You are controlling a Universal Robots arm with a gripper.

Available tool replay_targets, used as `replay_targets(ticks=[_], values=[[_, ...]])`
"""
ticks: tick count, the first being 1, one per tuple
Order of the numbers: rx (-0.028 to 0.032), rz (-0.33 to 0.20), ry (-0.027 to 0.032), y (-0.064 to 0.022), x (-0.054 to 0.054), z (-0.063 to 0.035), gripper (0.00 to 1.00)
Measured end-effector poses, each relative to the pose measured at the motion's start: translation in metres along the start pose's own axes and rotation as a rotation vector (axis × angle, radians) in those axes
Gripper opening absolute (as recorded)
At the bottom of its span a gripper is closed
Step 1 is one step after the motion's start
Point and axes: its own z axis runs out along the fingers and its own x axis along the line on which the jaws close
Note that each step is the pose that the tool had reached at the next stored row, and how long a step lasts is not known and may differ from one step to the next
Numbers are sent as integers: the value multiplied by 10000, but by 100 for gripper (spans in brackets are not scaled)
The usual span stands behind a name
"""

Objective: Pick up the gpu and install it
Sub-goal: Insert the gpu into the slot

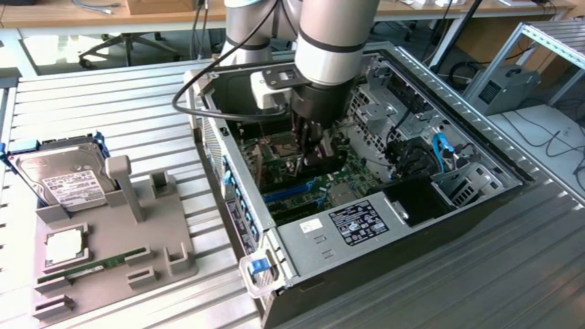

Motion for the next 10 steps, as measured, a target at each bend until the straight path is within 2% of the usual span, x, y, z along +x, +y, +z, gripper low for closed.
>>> replay_targets(ticks=[10], values=[[0,-5,-1,49,5,9,27]])
